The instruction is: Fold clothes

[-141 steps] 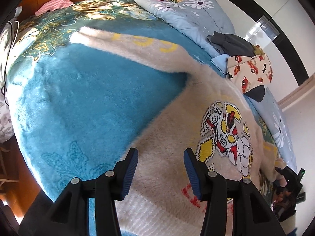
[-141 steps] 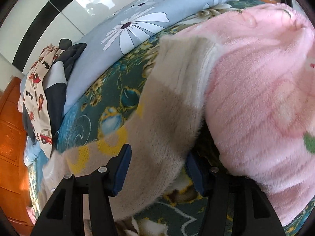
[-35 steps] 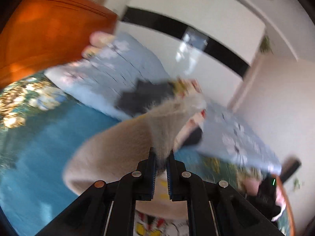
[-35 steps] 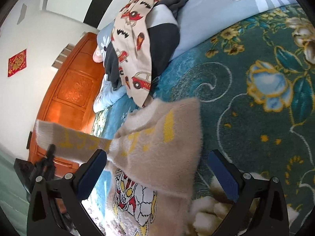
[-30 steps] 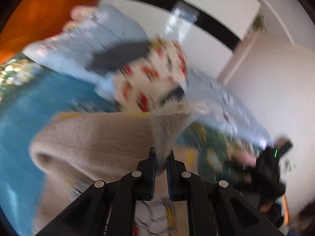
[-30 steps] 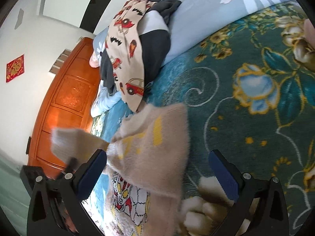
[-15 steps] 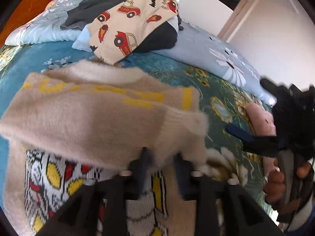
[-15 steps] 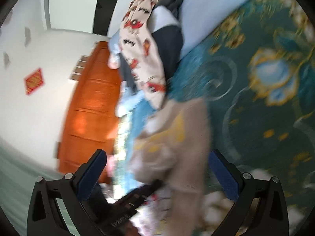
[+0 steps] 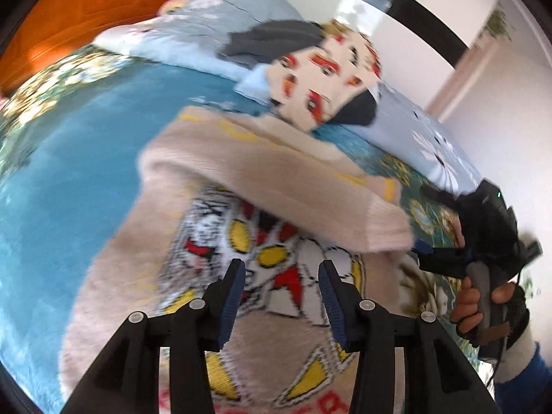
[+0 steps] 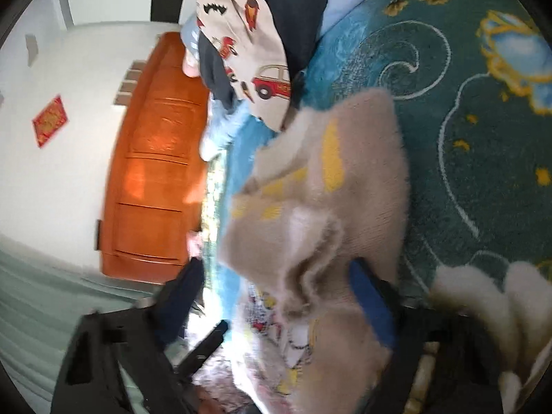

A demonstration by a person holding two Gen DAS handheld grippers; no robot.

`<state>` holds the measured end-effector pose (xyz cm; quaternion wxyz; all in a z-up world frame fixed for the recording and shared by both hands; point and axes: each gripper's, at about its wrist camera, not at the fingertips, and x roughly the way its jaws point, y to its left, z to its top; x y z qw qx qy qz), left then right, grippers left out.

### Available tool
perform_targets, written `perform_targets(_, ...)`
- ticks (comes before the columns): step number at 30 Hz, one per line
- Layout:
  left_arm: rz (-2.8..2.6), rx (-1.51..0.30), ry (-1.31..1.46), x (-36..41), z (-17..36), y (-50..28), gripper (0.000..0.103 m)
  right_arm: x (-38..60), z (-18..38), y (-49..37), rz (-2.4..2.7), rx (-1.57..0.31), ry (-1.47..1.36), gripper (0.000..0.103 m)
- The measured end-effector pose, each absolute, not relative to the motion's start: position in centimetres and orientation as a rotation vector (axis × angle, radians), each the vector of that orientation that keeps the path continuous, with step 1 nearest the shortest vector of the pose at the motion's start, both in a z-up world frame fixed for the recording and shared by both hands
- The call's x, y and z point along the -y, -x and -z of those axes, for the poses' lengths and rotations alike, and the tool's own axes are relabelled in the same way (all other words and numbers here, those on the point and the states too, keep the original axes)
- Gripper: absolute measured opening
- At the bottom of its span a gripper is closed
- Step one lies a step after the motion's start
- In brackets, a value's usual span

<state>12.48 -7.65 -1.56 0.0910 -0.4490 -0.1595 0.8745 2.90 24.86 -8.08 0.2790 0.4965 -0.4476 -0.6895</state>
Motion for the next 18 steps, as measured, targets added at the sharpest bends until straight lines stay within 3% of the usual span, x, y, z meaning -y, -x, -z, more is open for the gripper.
perform_targets(2, -2.627, 0.506, 1.322, 8.7, 1.4, -13.0, 0.048, -24.4, 8.3, -2.7, 1.838, 1.189, -1.352, 0.044)
perform_targets(4, -2.647, 0.538, 1.317, 9.7, 1.4, -13.4, 0.048, -24.1, 8.1, -2.5, 1.867, 1.144, -1.376, 0.031)
perform_targets(9, -2.670, 0.627, 1.341, 11.4, 2.2, -14.4, 0.048, -22.7, 7.2, -2.0, 1.926, 1.029, -1.388, 0.028)
perform_targets(13, -2.691, 0.680, 1.352, 12.7, 2.5, -15.4, 0.048, -21.0, 6.4, -1.7, 1.986, 0.909, -1.411, 0.015)
perform_targets(18, -2.738, 0.756, 1.351, 15.2, 2.5, -17.2, 0.048, -22.4, 5.3, -2.3, 2.071, 0.889, -1.392, 0.010)
